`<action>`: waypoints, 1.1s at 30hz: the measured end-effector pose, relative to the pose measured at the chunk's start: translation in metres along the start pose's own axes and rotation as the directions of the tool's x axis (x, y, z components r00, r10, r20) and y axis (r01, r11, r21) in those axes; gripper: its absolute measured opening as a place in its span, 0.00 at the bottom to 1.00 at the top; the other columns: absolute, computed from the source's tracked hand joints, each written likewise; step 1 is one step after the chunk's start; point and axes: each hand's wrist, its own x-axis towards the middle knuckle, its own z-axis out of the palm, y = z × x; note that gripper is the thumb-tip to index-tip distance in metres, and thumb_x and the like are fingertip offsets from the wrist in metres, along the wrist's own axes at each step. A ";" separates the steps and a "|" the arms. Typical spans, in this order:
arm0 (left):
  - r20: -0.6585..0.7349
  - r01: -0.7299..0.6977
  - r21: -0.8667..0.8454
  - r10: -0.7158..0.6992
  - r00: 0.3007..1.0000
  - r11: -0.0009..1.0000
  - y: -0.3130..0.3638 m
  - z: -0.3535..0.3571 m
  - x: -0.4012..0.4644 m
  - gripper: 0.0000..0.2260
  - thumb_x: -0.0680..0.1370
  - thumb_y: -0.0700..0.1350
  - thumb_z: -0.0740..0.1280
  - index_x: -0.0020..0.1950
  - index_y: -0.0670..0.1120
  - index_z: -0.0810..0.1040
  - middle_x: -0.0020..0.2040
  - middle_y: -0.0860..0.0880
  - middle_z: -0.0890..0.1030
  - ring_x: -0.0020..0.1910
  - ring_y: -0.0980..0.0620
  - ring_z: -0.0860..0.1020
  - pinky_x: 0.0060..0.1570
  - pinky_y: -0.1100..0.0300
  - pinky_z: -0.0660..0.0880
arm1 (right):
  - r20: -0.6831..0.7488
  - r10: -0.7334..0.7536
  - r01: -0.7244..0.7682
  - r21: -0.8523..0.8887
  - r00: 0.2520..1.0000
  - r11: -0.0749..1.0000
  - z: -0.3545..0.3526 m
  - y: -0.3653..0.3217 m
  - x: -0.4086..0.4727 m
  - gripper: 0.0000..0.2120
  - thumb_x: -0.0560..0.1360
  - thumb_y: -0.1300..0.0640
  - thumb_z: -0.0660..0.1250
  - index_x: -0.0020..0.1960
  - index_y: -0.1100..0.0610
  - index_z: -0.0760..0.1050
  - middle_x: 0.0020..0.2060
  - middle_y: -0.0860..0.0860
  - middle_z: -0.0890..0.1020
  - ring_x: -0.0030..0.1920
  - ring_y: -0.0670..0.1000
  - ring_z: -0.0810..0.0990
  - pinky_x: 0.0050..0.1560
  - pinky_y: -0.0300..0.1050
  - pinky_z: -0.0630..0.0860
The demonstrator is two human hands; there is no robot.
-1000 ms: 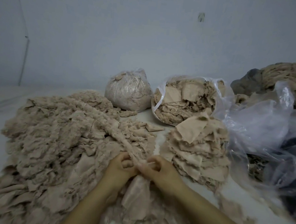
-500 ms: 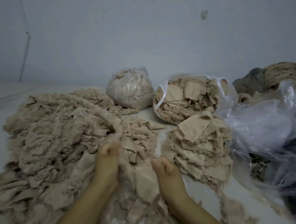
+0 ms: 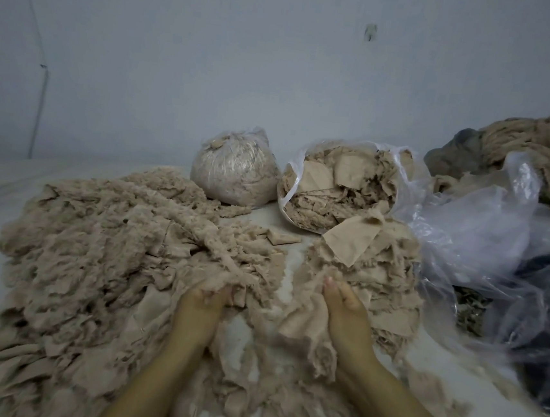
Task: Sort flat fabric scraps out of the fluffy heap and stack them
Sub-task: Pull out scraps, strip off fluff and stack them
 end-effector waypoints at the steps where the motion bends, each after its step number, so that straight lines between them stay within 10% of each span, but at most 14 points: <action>1: -0.044 -0.087 0.198 0.098 0.994 0.976 0.001 0.003 -0.006 0.13 0.74 0.55 0.67 0.48 0.46 0.75 0.43 0.52 0.78 0.45 0.48 0.78 0.38 0.59 0.71 | 0.062 0.013 -0.013 0.002 0.998 1.000 0.003 0.002 -0.003 0.16 0.80 0.52 0.60 0.43 0.65 0.71 0.34 0.60 0.71 0.34 0.53 0.71 0.33 0.40 0.69; 5: -0.004 -0.446 0.352 0.478 0.878 0.823 0.010 0.013 -0.028 0.25 0.70 0.64 0.67 0.57 0.48 0.69 0.50 0.54 0.70 0.49 0.56 0.72 0.46 0.65 0.71 | 0.305 -0.013 0.035 -0.067 0.952 0.997 0.014 0.009 -0.014 0.16 0.79 0.52 0.61 0.43 0.66 0.72 0.35 0.59 0.77 0.39 0.51 0.75 0.42 0.48 0.74; 9: 0.351 -0.106 0.018 0.094 0.932 0.994 0.007 0.028 -0.034 0.07 0.74 0.49 0.70 0.42 0.47 0.76 0.36 0.53 0.79 0.36 0.54 0.77 0.34 0.69 0.72 | 0.370 -0.045 0.071 -0.056 0.928 0.996 0.016 0.009 -0.019 0.11 0.79 0.51 0.59 0.50 0.58 0.74 0.38 0.45 0.81 0.39 0.37 0.79 0.41 0.31 0.74; 13: 0.223 -0.032 -0.023 0.036 0.974 0.999 0.002 0.027 -0.028 0.10 0.79 0.43 0.64 0.42 0.40 0.79 0.37 0.41 0.81 0.36 0.48 0.77 0.39 0.54 0.74 | 0.480 0.139 -0.075 -0.150 0.866 0.986 0.014 0.016 -0.024 0.17 0.72 0.49 0.73 0.58 0.46 0.71 0.49 0.44 0.81 0.47 0.40 0.82 0.43 0.33 0.76; 20: 0.047 0.184 -0.301 -0.178 0.983 0.936 0.011 0.003 -0.008 0.08 0.80 0.44 0.63 0.44 0.46 0.80 0.39 0.46 0.83 0.40 0.46 0.81 0.41 0.54 0.78 | 0.223 0.170 -0.146 -0.119 0.960 0.982 0.006 0.016 -0.007 0.10 0.80 0.64 0.58 0.44 0.60 0.76 0.23 0.48 0.71 0.19 0.43 0.62 0.20 0.35 0.59; 24: 0.113 0.206 -0.397 -0.175 0.978 0.895 0.015 -0.003 -0.011 0.07 0.79 0.44 0.64 0.46 0.42 0.80 0.33 0.45 0.83 0.32 0.49 0.80 0.33 0.57 0.78 | 0.240 0.210 -0.162 -0.207 0.948 0.965 -0.004 0.017 -0.004 0.16 0.81 0.61 0.58 0.37 0.57 0.77 0.20 0.46 0.70 0.20 0.44 0.63 0.21 0.35 0.59; 28: 0.297 0.238 -0.378 -0.126 0.946 0.895 0.018 -0.002 -0.017 0.10 0.77 0.46 0.65 0.51 0.40 0.81 0.41 0.41 0.83 0.38 0.46 0.81 0.38 0.54 0.79 | 0.395 0.215 -0.075 -0.342 0.893 0.937 -0.005 0.005 -0.010 0.31 0.69 0.31 0.61 0.31 0.58 0.80 0.28 0.57 0.78 0.29 0.51 0.76 0.35 0.38 0.72; 31: 0.472 0.268 -0.368 -0.070 0.879 0.890 0.020 0.002 -0.025 0.11 0.76 0.47 0.65 0.49 0.41 0.82 0.45 0.38 0.83 0.40 0.45 0.82 0.38 0.56 0.80 | 0.427 0.088 0.006 -0.214 0.900 0.977 0.001 0.004 -0.014 0.25 0.66 0.37 0.67 0.46 0.58 0.80 0.43 0.56 0.82 0.44 0.54 0.82 0.46 0.40 0.77; 33: 0.456 0.206 -0.368 -0.017 0.890 0.906 0.020 0.005 -0.027 0.11 0.75 0.48 0.65 0.48 0.42 0.81 0.45 0.38 0.83 0.42 0.44 0.82 0.39 0.55 0.80 | 0.467 0.100 -0.064 -0.091 0.879 0.994 0.009 0.003 -0.021 0.14 0.68 0.45 0.70 0.42 0.56 0.78 0.36 0.49 0.81 0.37 0.47 0.80 0.38 0.36 0.75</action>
